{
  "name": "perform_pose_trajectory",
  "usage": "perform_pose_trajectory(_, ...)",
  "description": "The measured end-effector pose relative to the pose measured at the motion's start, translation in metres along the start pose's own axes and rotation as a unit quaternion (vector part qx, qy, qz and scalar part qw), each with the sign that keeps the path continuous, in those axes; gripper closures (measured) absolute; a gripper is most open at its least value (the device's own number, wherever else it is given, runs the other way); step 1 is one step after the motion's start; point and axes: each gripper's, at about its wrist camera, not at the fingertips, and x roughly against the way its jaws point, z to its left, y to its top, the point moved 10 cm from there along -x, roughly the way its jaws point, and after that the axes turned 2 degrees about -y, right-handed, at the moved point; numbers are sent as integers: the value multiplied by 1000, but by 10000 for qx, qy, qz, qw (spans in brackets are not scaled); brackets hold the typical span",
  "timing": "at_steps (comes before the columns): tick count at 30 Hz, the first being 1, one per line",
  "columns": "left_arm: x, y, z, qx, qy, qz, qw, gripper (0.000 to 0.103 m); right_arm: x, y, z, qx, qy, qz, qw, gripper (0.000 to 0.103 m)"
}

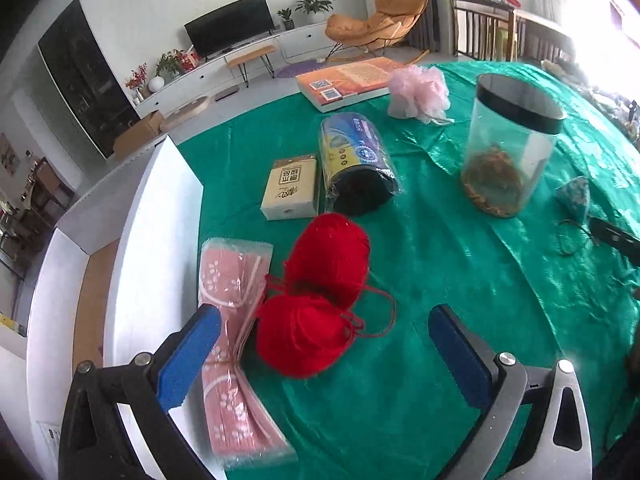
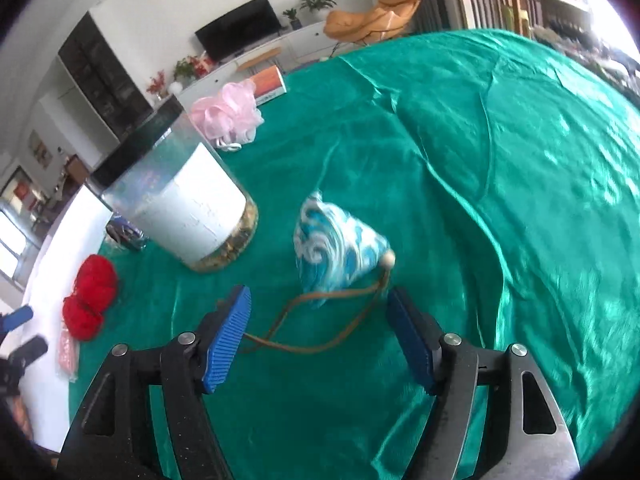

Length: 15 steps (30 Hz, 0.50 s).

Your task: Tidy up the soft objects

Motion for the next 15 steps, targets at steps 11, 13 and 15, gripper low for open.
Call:
perform_pose_trajectory(11,-38,1,-16,250,-305,566,9976,52,-2,2,-4,-22,56,-15,10000,24)
perform_pose_trajectory(13,-21,7,-26,710,-952,468,9918,51,-2,1,-6,-90,118,-32,9999,24)
perform_pose_trajectory(15,-11,10,-31,751,-940,257,9924,44,-2,1,-8,-142,169,-49,9997,24)
